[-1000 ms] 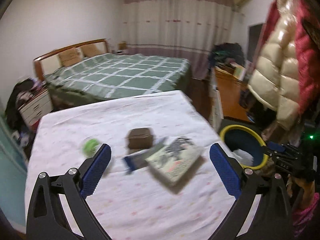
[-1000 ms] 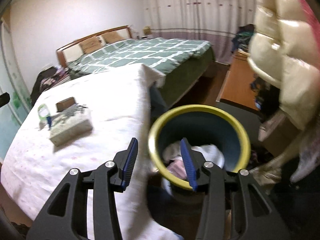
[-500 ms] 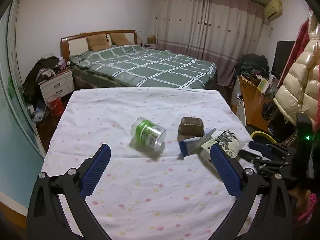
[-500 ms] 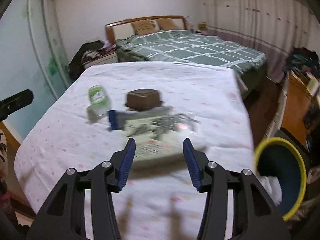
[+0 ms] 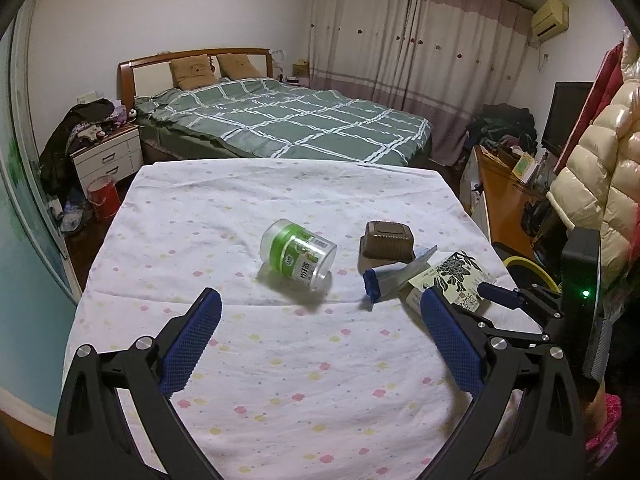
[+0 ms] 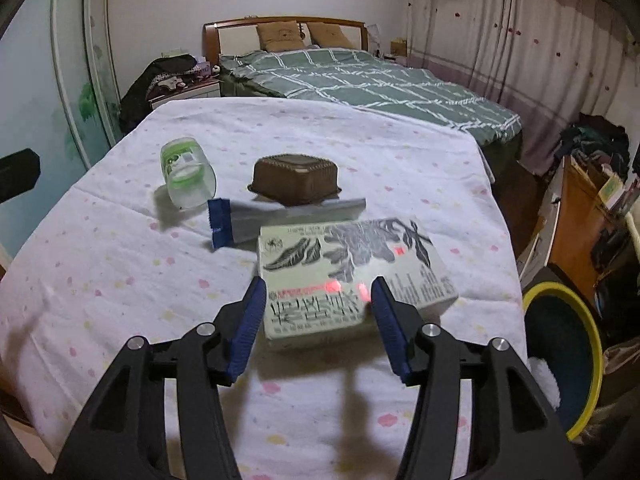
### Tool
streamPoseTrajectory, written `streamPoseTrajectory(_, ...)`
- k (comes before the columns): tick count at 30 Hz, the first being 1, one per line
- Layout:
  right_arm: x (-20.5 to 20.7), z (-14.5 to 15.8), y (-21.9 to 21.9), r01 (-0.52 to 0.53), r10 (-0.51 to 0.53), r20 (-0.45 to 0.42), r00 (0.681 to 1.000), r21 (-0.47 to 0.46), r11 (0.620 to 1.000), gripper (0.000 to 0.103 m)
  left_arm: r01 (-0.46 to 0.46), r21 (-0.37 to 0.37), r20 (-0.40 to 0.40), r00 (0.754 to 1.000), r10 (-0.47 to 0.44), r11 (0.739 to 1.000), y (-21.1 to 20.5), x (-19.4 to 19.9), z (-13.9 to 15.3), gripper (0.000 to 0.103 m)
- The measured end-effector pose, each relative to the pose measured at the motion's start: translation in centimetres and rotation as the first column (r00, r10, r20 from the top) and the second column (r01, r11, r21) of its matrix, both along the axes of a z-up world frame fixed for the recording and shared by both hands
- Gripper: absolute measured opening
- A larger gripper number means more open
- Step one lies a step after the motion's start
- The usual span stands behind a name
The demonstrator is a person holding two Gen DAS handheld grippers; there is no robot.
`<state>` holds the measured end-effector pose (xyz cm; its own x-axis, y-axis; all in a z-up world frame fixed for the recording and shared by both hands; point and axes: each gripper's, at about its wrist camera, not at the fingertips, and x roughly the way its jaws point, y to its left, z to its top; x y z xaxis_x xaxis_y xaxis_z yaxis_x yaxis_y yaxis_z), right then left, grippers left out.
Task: Collect trash
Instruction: 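Bring both tools back over the table toward the green-patterned box, then close the right tool around the green-patterned box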
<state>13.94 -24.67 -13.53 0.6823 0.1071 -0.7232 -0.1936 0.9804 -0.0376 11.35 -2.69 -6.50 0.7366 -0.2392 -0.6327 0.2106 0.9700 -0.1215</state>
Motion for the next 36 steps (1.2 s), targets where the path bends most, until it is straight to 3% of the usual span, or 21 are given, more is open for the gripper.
streamPoseTrajectory(3,-0.4,0.2,0.3,-0.008,0.008,0.016,1.0,0.004,1.0,0.059,0.006,-0.009,-0.007,1.0,-0.006,1.0,-0.4,0.2,-0.2,0.098)
streamPoseTrajectory(11,-0.6,-0.9,0.4,0.023,-0.022,0.015,1.0,-0.063,0.998,0.059,0.02,0.006,0.002,1.0,-0.02,1.0,-1.0,-0.1,0.0,0.098)
streamPoseTrajectory(15,-1.8,-0.9,-2.7,0.068,-0.068,-0.002,0.998,-0.041,0.997,0.059,0.007,-0.006,0.0,1.0,-0.007,1.0,-0.4,0.1,-0.1,0.098)
streamPoseTrajectory(20,-2.8,-0.6,-9.1,0.238,-0.239,-0.008,0.971,-0.048,0.97,0.059,0.011,-0.017,-0.017,1.0,-0.011,1.0,-0.5,0.4,-0.7,0.098)
streamPoseTrajectory(23,-3.0,0.0,-11.2,0.277,-0.277,-0.021,0.961,0.043,0.96,0.059,0.022,-0.018,-0.022,1.0,-0.022,1.0,-1.0,0.5,-0.9,0.098)
streamPoseTrajectory(25,-3.1,0.5,-10.3,0.24,-0.24,-0.015,0.971,0.096,0.966,0.061,0.027,-0.016,-0.022,0.999,-0.027,1.0,-1.3,0.5,-0.9,0.098)
streamPoseTrajectory(27,-2.7,0.7,-9.1,0.216,-0.216,-0.015,0.976,0.123,0.969,0.069,0.034,-0.014,-0.02,0.999,-0.035,0.999,-1.6,0.5,-0.9,0.098)
streamPoseTrajectory(31,-0.6,0.9,-6.3,0.241,-0.241,-0.024,0.97,0.186,0.953,0.081,0.05,-0.006,-0.011,0.999,-0.05,0.999,-1.8,0.4,-0.7,0.098)
streamPoseTrajectory(36,1.5,0.1,-3.4,0.284,-0.28,-0.052,0.959,0.113,0.952,0.084,0.066,-0.038,-0.014,0.998,-0.067,0.997,-1.0,0.7,-0.9,0.098)
